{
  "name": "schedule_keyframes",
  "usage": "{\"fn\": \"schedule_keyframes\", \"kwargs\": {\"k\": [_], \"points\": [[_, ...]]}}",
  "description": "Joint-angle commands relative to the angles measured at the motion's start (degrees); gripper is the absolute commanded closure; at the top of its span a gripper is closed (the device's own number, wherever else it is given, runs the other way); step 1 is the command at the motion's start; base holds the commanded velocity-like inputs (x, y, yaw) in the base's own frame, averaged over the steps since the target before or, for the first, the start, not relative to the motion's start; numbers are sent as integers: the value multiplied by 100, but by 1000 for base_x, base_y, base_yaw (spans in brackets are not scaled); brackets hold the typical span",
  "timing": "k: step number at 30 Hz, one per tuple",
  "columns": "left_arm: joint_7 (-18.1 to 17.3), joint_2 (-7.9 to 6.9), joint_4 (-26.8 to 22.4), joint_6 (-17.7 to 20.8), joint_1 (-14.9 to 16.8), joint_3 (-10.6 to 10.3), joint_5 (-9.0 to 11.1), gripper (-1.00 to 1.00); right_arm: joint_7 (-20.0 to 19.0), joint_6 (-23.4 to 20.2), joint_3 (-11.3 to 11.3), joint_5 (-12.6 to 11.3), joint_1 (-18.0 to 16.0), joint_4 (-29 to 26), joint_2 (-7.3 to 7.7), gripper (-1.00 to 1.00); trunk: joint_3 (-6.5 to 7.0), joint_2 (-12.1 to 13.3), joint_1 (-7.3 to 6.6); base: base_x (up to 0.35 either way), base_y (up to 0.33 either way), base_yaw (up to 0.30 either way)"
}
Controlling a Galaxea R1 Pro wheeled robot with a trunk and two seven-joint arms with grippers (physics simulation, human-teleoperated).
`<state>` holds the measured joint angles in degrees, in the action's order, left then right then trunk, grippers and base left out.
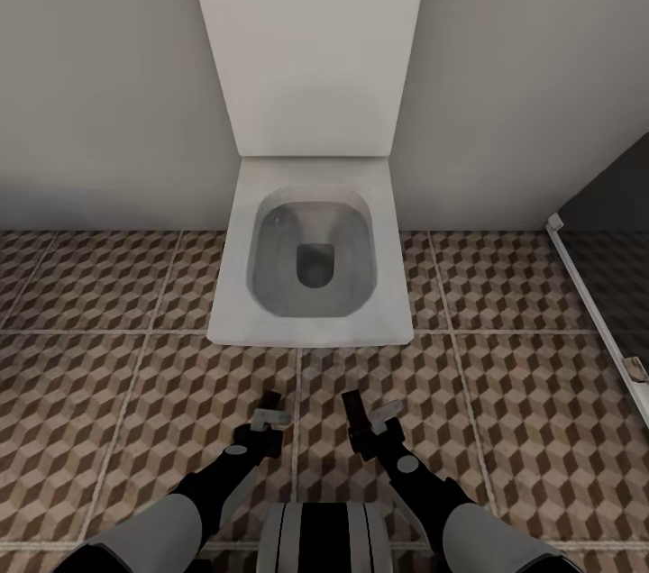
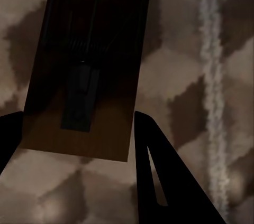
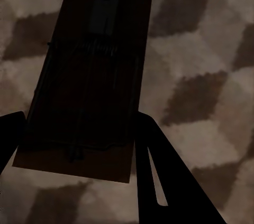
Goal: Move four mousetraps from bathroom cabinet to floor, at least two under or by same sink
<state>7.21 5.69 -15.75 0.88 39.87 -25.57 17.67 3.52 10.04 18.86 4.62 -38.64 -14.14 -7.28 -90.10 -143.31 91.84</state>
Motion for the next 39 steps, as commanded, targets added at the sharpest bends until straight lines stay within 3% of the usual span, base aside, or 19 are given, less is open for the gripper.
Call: {"fn": "schedule_keyframes", "kwargs": {"k": [1,28,29,39], "points": [[56,-2,-7,14,0,-53,33,100,17,15,12,27,-3,7,-1,100,-3,-1,-1,0,0,0],[60,1,2,16,-2,-53,34,100,17,15,12,25,-3,7,-1,100,-3,-1,-1,0,0,0],[60,2,2,17,-1,-53,34,100,17,15,12,26,-3,7,-1,-100,-3,-1,-1,0,0,0],[61,2,2,17,0,-53,34,100,17,16,12,26,-3,7,-1,-100,-3,-1,-1,0,0,0]]}}
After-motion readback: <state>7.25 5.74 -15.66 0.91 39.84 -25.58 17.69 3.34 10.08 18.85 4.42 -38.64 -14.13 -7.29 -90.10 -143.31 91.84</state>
